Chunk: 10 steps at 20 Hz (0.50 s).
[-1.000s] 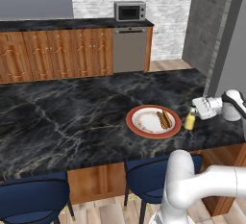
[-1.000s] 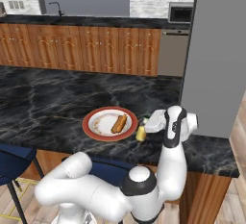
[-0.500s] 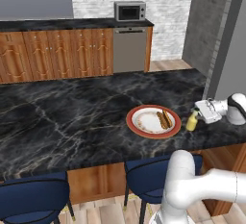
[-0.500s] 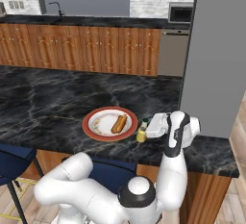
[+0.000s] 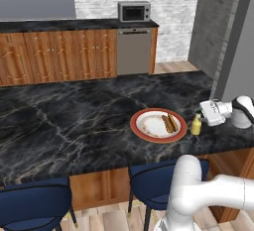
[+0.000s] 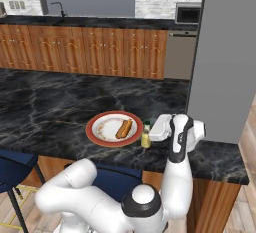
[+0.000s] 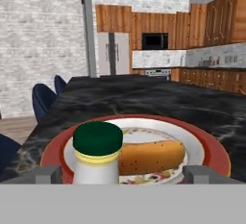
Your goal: Move the hot dog bun to the plate on the dining table and place the condiment next to that plate. Then navigate to the fridge and take the sausage and place it on the plate as well.
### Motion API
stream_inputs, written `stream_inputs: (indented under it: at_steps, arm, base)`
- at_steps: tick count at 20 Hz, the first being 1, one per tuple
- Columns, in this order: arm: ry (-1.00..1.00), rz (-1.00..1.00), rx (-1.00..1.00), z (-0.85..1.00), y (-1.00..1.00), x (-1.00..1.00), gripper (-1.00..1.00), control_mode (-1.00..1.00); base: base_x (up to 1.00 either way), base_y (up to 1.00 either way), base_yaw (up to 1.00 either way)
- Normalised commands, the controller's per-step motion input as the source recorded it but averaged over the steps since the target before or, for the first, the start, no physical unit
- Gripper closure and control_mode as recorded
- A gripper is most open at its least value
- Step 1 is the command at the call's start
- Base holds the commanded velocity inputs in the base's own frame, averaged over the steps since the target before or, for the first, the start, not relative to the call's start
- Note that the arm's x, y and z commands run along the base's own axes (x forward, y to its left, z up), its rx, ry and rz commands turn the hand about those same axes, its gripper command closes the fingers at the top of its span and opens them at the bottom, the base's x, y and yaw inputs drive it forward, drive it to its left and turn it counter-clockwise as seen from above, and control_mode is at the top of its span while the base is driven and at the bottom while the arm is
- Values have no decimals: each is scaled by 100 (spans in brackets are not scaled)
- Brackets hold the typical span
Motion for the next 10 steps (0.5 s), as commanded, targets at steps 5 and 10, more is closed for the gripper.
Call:
stream_inputs:
  at_steps: [5, 10]
  arm:
    - [-1, -3, 0, 65, -6, -17, -100, -100]
    - [0, -1, 0, 83, -1, -44, -100, -100]
  base:
    - [0, 0, 0]
    - [0, 0, 0]
